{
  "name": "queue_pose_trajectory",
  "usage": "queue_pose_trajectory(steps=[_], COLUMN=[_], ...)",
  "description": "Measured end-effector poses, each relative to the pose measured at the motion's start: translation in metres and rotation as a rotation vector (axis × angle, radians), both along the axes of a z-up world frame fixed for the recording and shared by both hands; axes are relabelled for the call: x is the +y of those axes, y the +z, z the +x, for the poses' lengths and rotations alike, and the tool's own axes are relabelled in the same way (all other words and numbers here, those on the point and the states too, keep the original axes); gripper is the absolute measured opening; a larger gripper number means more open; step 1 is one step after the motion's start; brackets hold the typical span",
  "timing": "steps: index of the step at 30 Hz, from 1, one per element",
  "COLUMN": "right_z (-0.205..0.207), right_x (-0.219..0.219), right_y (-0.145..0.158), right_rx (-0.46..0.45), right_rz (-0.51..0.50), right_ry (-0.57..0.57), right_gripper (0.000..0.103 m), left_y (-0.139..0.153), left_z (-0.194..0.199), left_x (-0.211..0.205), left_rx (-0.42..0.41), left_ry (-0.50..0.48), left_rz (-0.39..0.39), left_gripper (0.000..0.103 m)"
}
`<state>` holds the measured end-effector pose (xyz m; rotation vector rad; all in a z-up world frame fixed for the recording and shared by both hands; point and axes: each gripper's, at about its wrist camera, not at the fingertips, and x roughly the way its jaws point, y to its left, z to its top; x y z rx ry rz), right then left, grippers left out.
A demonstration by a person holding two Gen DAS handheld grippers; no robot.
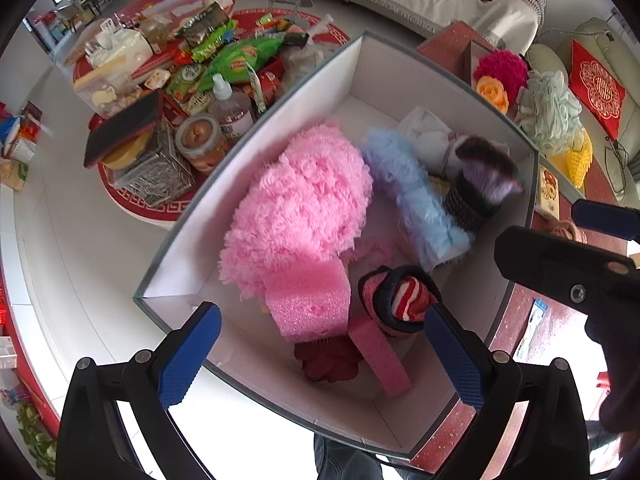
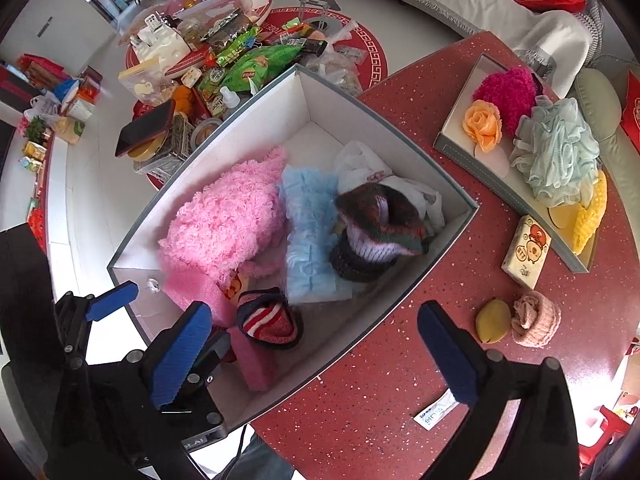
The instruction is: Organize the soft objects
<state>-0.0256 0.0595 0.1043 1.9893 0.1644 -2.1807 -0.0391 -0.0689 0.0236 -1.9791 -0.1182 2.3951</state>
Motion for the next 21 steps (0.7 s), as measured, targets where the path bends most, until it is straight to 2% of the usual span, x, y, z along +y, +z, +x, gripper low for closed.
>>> queue_pose_trajectory(steps=[2,4,10,21], right_z=[0.001,0.002,0.008,0.026], right_x=[0.003,0.006,0.011,0.012], right_y=[0.005,0.013,0.039,0.057], right_rx=[0.019,0.036,0.092,0.117], right_rz=[0.006,0.001,-0.028,-0.003], right_ry=[-0.005,-0.017,-0.029,-0.035], right_gripper=[0.103,0.103,0.103,0.103], left_y=[0.014,0.027,0.031,0.038], left_z=[0.001,0.002,-0.002,0.013], left_x=[0.000,-0.002,-0.010,-0.010], left_rx=[0.049,0.076,0.011,0.029], left_ry=[0.012,0.024,0.042,0.054], left_rz=[-0.049,-0.066,0.013,-0.032], left_gripper=[0.102,0.102,0.102,0.102])
